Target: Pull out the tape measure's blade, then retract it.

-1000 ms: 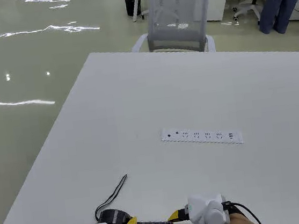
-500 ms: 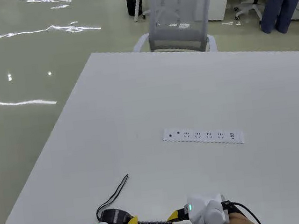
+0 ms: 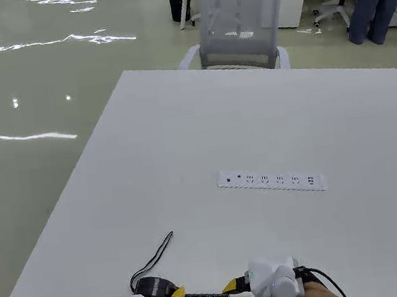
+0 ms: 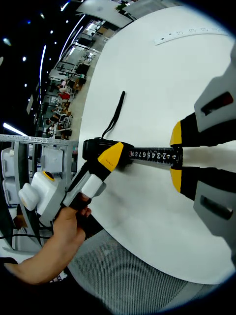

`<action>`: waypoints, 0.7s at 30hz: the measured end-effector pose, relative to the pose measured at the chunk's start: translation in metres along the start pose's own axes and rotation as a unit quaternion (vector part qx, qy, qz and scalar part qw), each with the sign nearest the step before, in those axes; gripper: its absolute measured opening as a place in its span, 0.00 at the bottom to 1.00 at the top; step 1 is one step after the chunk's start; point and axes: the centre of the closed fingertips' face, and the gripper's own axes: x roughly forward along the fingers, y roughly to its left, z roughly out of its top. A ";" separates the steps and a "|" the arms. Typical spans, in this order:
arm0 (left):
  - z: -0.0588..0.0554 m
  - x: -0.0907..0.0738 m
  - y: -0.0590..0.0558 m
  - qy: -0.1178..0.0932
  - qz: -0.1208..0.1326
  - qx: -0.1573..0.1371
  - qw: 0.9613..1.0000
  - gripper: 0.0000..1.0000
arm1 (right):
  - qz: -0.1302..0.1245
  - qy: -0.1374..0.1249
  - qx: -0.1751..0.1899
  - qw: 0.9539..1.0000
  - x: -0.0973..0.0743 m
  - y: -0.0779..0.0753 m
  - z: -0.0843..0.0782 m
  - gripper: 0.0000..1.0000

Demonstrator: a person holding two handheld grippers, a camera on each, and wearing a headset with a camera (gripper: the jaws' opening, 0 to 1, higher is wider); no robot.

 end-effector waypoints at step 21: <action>0.001 0.000 0.001 -0.003 -0.004 -0.006 1.000 0.60 | 0.003 0.001 -0.005 1.000 0.005 0.000 0.007 0.13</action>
